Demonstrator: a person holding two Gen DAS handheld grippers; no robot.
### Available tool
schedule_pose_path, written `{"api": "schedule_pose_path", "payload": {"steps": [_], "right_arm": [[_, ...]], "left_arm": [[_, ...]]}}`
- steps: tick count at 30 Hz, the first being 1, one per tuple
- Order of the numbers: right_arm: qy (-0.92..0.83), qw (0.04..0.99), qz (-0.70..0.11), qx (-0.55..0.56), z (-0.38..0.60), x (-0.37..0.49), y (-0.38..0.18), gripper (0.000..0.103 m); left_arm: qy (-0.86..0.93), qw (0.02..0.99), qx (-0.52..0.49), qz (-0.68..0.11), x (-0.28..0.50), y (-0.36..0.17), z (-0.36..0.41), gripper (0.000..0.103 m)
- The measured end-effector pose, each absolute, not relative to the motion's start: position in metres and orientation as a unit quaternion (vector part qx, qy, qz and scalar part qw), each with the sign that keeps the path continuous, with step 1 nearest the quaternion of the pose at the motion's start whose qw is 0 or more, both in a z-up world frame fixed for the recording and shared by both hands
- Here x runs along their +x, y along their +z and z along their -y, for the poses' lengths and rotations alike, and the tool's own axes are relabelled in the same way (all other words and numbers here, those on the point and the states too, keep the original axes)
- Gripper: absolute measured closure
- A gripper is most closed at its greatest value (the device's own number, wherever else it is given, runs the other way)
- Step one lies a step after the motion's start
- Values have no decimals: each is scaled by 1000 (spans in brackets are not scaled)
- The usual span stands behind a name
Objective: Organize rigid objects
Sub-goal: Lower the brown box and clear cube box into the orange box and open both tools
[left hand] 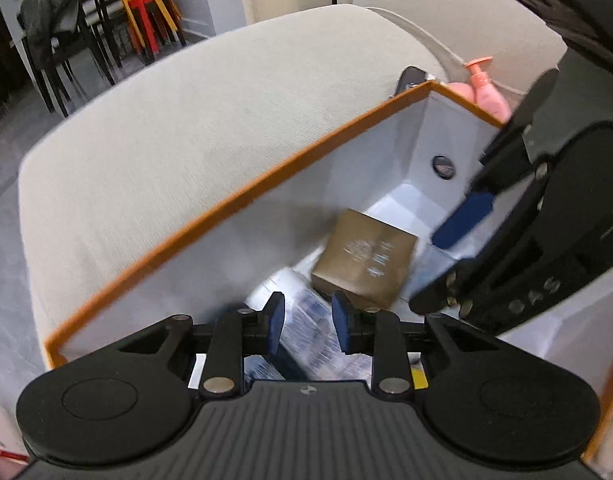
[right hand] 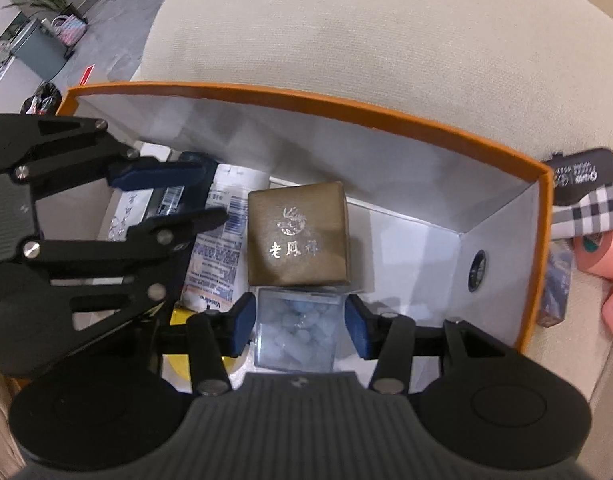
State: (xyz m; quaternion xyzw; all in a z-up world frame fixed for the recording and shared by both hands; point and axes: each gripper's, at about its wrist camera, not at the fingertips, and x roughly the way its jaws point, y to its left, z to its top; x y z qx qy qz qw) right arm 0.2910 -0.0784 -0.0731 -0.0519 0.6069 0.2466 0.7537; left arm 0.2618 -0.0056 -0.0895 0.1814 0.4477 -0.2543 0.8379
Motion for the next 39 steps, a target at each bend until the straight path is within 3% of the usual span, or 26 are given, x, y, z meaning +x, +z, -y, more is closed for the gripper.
{"api": "schedule_pose_path", "payload": {"steps": [4,7,9,24,30,39], "right_arm": [[280,765,-567,-125,79,282,-56,57],[273,778,-542,-165,78,287,-52,64],[268,783,-538,-159,79,292,-53,75],[239,784,-571,-41,87,297,-73,72],[252,779,-571,-58,78,291,-73,68],[183,801,-569,28,90,297,-73,72]], "left_arm": [[-254,837,163,-457,261,-92,7,73],[-238,839,161,-462,265,-96,11,77],[-234,840,160,-463,267,-97,14,77],[-221,849,145,-458,285,-85,10,84],[-224,836,167,-472,270,-81,-4,84],[-233,830,163,-480,255,-89,-9,84]]}}
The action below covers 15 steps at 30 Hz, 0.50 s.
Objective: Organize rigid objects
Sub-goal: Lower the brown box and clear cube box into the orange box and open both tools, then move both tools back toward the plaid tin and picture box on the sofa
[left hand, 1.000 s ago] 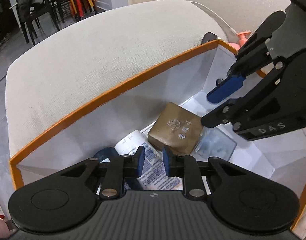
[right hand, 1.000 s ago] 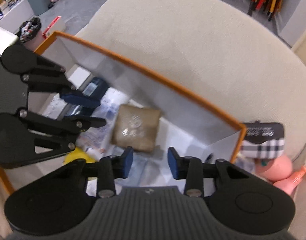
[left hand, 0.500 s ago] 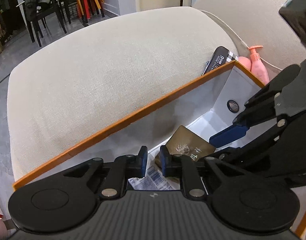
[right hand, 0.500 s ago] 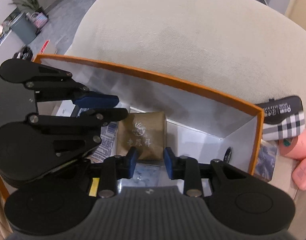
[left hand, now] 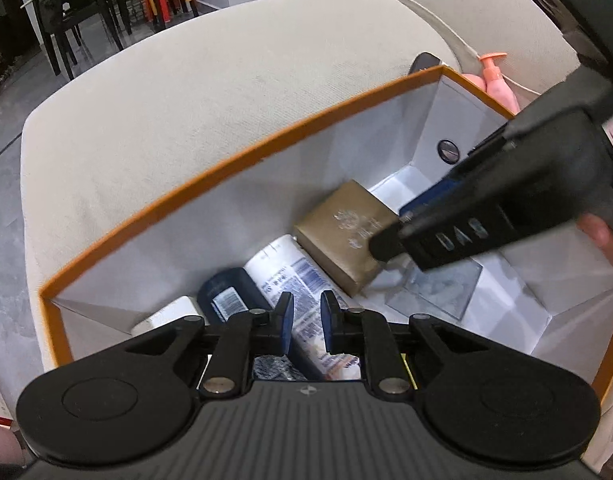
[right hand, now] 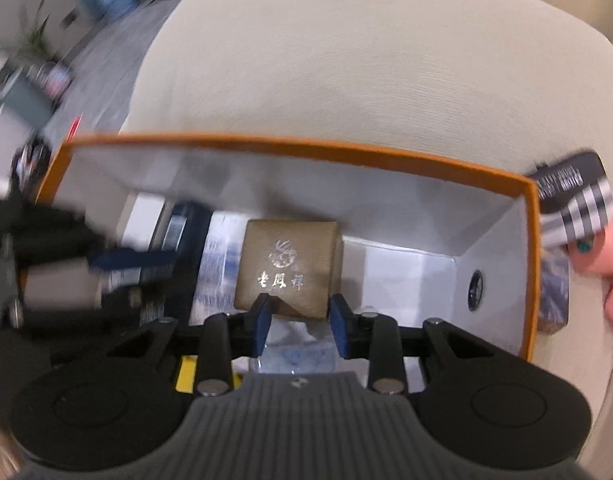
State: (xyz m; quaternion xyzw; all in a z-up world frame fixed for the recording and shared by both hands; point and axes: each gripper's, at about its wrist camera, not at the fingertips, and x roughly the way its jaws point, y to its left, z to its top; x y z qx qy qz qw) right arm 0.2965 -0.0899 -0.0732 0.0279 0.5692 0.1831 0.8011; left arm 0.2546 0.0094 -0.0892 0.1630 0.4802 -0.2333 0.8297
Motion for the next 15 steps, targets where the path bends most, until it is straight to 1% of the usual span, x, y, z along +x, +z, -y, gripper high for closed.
{"api": "schedule_pose_path", "payload": {"steps": [3,7,10,15], "right_arm": [[176,804,-566,38,91,296,-72,72],[196,800,-568,-2,86,287,-61,71],[219,785,-578,-31,85,277,-57,67],[246,760,-588,-131,73,256,-64,59]], "left_arm": [[-233,831,156,-481,252,-89,-8,84],[-238,830,150,-482,244,-86,-7,84],[-236,831,144,-483,237,-84,-7,84],[-236,830,143,-485,224,-85,-10,84]]}}
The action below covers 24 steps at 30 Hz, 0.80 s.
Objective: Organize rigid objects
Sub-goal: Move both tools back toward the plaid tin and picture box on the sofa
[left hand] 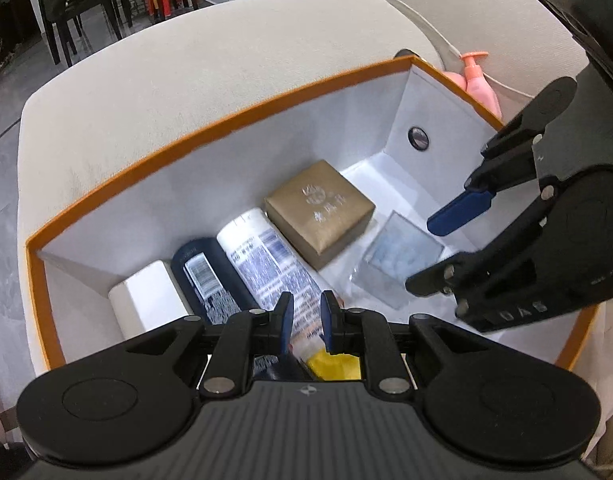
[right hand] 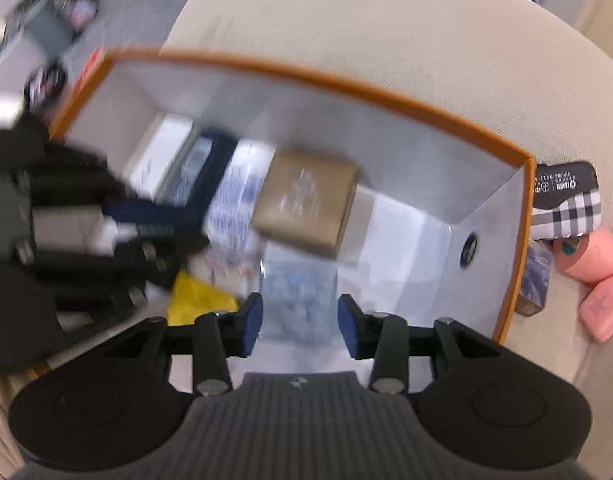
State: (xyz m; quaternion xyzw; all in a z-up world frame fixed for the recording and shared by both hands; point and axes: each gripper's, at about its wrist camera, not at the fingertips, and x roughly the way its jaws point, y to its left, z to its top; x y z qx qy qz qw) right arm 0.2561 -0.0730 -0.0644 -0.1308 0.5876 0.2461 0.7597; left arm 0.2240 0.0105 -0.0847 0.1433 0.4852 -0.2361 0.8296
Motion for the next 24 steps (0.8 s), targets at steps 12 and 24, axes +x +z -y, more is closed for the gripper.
{"api": "schedule_pose_path", "payload": {"steps": [12,24], "right_arm": [[258,761,-578,-144,72,246,-70,73],[266,799,-526,-115,79,224,-41,73]], "left_arm": [[-219,839,125,-483,216,-80,-15,84],[-245,853,123,-444,200,-50,-3,84]]}}
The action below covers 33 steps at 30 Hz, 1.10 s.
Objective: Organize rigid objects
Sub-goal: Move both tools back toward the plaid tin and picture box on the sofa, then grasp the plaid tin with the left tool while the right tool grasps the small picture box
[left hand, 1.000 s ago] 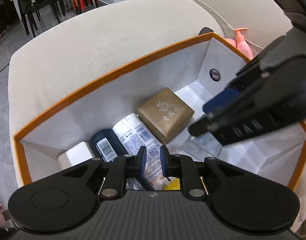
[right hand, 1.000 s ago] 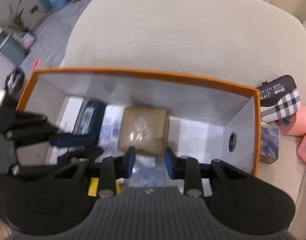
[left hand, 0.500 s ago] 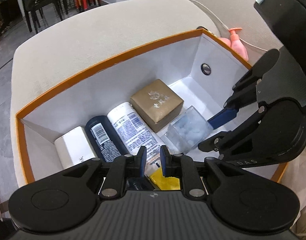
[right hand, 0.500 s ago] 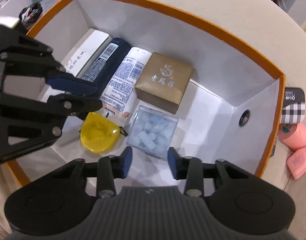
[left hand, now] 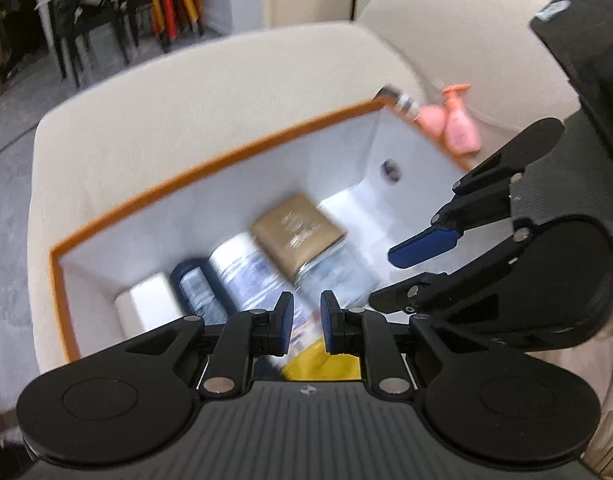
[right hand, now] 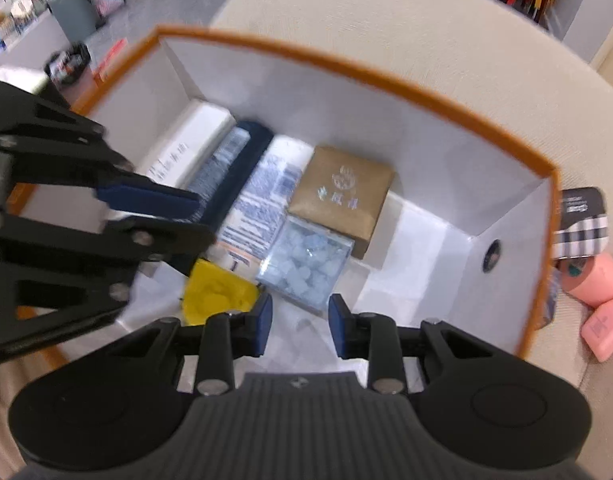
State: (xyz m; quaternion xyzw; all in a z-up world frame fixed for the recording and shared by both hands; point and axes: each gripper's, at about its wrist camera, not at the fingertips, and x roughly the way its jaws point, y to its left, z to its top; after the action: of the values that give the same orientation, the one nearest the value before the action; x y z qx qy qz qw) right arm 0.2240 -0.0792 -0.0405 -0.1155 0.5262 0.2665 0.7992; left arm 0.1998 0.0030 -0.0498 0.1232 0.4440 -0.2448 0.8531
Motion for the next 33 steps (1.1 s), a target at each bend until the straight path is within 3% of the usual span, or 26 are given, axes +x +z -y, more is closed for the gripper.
{"api": "schedule_pose_path", "payload": {"steps": [7,11,19,23,27,33], "right_arm": [[210,876,-434,-28,149,192,11,65],[125,903,-409,29,203,187,14,60],[-19,852,-469,233,290,218,-50,58],[-35,821,-489,294,292,238,-78,46],[-38,789,-505,347,297,257,-103,46],[-49,756,-512,405,301,280,-112,44]], "left_arm": [[-290,875,156,-354,186,-15,35,84],[-304,866,173,-356,195,-8,65,84],[-292,857,217,-365,226,-24,129,80],[-282,849,235,-380,251,-31,148,75],[-272,843,273,-376,269,-38,166,58],[-266,839,292,-374,298,-45,185,59]]}}
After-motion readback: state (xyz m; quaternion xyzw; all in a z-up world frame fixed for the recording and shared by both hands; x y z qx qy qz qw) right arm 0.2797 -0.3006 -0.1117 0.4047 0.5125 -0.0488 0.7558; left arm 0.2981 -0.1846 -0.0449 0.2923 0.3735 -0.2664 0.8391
